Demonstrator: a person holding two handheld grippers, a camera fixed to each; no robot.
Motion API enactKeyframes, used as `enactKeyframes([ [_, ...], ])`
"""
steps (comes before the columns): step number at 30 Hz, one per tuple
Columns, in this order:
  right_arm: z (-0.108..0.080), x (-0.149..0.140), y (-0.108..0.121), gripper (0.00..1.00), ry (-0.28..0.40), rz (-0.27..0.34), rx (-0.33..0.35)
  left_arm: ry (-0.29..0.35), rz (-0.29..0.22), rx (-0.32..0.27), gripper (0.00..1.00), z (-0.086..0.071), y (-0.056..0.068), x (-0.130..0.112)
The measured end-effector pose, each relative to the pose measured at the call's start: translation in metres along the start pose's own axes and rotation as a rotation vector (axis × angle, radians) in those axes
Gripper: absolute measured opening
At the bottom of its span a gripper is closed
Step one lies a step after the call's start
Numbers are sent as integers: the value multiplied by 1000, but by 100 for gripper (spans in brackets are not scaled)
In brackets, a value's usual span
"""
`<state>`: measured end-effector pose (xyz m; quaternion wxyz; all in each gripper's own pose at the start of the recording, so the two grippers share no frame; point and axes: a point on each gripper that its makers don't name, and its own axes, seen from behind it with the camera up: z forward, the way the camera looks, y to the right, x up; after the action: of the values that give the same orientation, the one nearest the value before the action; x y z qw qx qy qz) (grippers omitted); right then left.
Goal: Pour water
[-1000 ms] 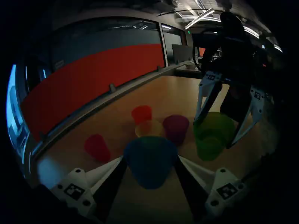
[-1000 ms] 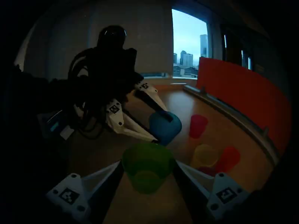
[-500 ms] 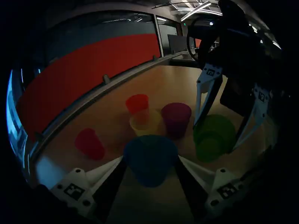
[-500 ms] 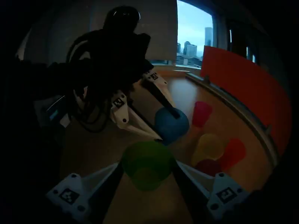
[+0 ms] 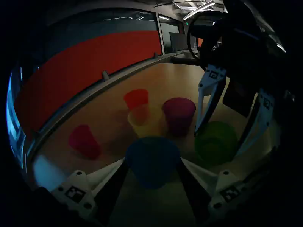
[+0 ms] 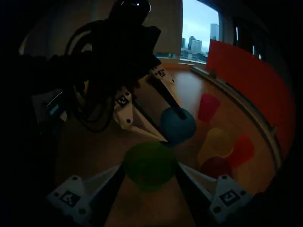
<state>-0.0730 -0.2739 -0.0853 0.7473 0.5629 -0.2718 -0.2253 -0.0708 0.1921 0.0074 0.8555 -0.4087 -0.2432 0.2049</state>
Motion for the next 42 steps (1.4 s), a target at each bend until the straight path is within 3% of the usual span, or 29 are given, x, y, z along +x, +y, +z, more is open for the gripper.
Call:
enactKeyframes([
  [21, 0, -16, -1, 92, -28, 21, -9, -11, -19, -4, 86, 0, -1, -18],
  [42, -10, -37, -5, 100, -57, 53, -27, -85, -17, -9, 86, -7, -5, -41],
])
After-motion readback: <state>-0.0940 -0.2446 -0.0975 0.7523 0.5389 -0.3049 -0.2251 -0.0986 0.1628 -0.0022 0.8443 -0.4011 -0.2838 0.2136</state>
